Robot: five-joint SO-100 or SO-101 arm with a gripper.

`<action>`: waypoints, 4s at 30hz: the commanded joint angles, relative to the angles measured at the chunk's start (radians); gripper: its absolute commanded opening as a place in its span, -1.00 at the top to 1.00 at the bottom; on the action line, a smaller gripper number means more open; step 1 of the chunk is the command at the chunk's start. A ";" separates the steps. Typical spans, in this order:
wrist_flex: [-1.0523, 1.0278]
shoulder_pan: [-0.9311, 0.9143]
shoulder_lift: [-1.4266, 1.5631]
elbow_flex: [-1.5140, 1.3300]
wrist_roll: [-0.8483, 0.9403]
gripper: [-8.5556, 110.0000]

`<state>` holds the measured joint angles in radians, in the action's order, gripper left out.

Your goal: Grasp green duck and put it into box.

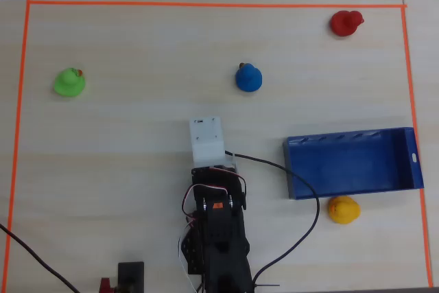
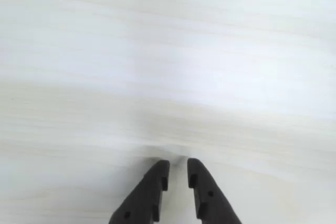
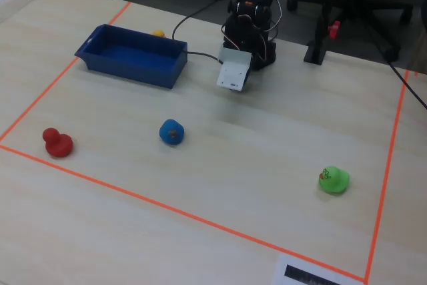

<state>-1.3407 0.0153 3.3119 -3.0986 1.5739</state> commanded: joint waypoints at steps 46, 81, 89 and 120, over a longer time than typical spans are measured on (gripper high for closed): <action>0.199 -0.015 0.000 -0.012 0.035 0.85; 1.588 0.583 -1.080 0.417 -0.100 0.24; 1.611 0.569 -1.479 0.710 -0.152 0.15; 1.830 0.554 -2.210 1.227 -0.202 0.15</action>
<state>0.4556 0.5737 1.0968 -1.9328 1.3790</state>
